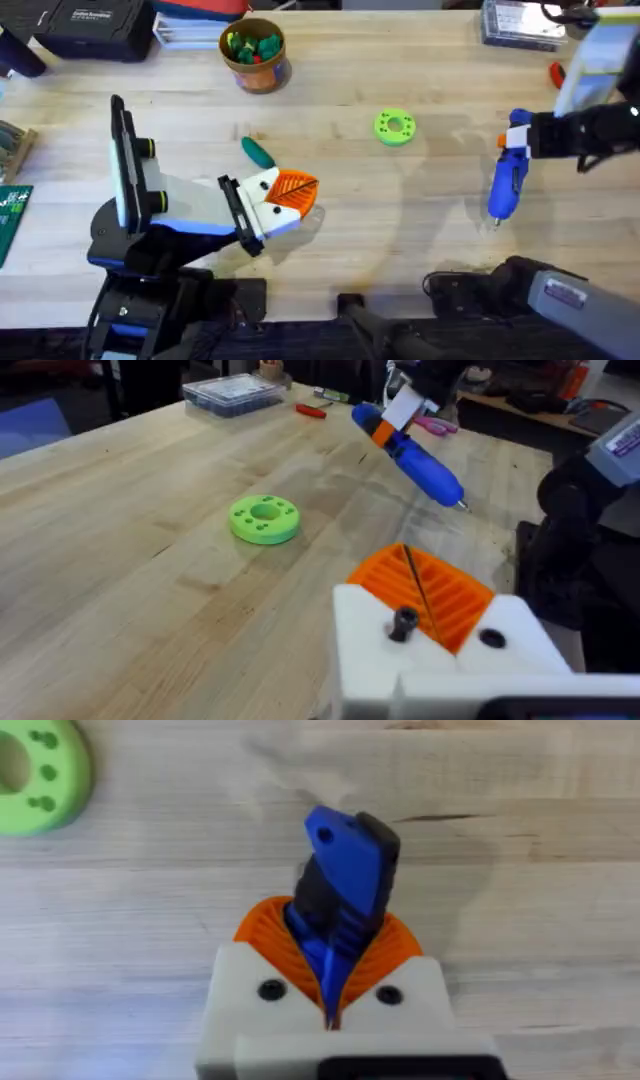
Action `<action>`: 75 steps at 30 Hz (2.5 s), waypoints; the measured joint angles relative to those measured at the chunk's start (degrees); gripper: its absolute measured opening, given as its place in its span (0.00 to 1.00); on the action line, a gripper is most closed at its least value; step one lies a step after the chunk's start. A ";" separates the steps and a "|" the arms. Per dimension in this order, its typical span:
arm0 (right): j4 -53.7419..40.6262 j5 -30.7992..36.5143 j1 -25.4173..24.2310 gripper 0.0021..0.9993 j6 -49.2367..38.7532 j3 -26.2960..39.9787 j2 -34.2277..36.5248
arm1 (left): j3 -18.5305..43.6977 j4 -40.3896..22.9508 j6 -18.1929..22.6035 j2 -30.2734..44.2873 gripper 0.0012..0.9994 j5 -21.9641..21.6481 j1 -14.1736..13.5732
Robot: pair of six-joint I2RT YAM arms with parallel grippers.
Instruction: Pick up the gripper from the table and insert it into the empty holder that is missing its gripper. Then pick up a screw, insert it into the mounting hole, and use the screwdriver to tighten it. Finally, clean up the table by picking up the vegetable and placing it into the bucket.
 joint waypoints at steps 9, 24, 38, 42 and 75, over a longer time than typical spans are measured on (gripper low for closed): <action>-0.38 2.48 1.81 0.03 -3.36 5.91 16.38 | 0.00 0.00 0.00 0.00 0.01 0.00 0.00; -0.43 3.11 1.97 0.27 -3.71 7.19 22.79 | 0.00 0.00 0.00 0.00 0.01 -0.02 0.00; 1.37 3.09 2.24 0.59 -4.13 7.33 24.27 | 0.00 0.00 0.00 0.00 0.01 -0.02 0.00; 1.84 3.51 2.17 0.38 -4.44 7.33 24.27 | 0.00 -0.02 0.00 0.00 0.01 -0.02 0.00; 7.59 1.00 2.13 0.02 0.13 9.73 -6.83 | 0.00 0.00 0.00 0.00 0.01 -0.02 0.00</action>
